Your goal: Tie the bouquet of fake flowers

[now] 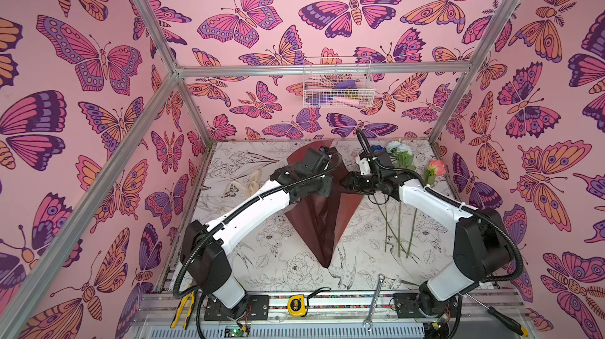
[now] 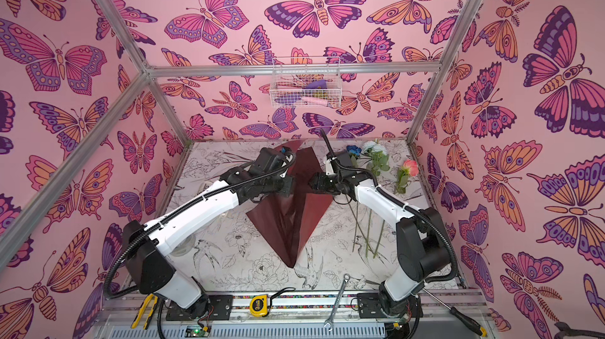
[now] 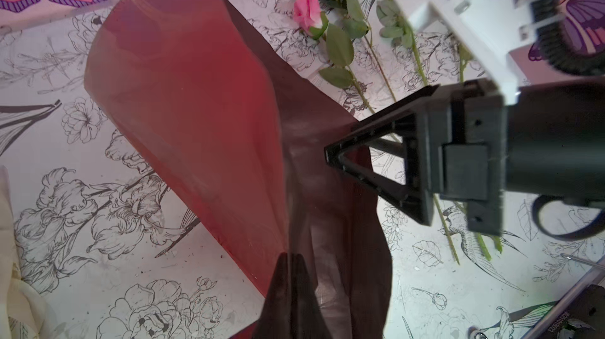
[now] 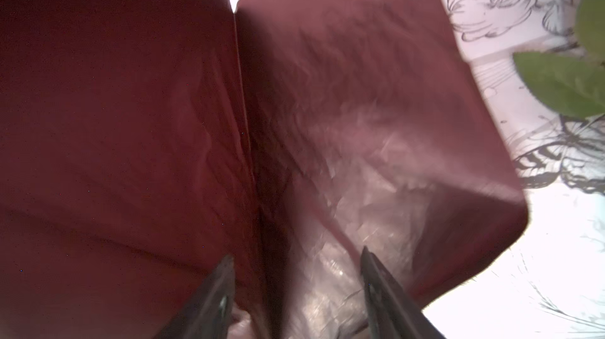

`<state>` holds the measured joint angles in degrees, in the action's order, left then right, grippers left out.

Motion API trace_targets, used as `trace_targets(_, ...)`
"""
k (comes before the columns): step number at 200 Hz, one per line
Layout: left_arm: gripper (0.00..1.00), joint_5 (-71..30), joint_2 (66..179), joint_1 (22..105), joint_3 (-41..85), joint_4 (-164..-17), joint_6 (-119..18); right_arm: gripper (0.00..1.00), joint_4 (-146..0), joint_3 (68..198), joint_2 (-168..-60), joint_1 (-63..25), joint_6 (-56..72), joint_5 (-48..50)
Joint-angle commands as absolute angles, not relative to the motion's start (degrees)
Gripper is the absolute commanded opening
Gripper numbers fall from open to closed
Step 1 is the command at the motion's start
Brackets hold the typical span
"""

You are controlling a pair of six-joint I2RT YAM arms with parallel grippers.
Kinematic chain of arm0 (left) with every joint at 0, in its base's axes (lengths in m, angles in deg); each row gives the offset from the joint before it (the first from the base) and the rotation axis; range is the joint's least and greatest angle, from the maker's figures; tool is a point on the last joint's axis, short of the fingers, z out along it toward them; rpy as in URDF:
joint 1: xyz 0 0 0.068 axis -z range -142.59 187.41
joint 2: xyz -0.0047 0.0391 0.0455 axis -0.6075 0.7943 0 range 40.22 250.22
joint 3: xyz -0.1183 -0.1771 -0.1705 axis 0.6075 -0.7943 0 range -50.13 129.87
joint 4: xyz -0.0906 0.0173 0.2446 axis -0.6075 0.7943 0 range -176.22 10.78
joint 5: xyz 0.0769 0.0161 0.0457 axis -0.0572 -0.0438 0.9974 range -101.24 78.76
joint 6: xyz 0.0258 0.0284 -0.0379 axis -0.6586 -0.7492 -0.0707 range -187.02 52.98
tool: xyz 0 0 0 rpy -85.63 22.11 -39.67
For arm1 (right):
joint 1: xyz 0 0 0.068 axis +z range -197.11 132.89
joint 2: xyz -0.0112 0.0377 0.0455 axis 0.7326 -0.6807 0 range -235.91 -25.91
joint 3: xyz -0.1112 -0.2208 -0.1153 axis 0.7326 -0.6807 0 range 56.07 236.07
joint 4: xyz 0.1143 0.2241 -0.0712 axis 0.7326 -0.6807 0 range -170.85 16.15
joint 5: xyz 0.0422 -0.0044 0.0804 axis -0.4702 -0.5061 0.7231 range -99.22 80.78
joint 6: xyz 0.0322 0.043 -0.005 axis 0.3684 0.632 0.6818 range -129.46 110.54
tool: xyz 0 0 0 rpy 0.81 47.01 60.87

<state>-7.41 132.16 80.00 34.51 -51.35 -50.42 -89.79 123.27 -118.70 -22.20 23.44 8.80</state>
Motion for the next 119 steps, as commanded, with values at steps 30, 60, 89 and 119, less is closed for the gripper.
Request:
trace_targets(30,0.0,-8.6,130.21,79.51,32.51,-53.72,-49.97,0.59,-93.31,128.19,-124.4,-19.8,19.84,12.8)
trace_targets(60,0.0,-7.95,129.65,79.16,31.46,-54.14,-49.79,0.5,-98.18,132.2,-128.07,-18.77,18.39,13.57)
trace_targets(89,0.0,-6.13,127.99,78.31,29.75,-54.6,-49.57,0.5,-100.5,127.88,-126.46,-18.01,18.71,10.57)
trace_targets(119,0.0,-4.25,125.31,77.08,27.03,-55.47,-49.21,0.51,-97.22,118.62,-124.53,-18.01,20.76,8.69)
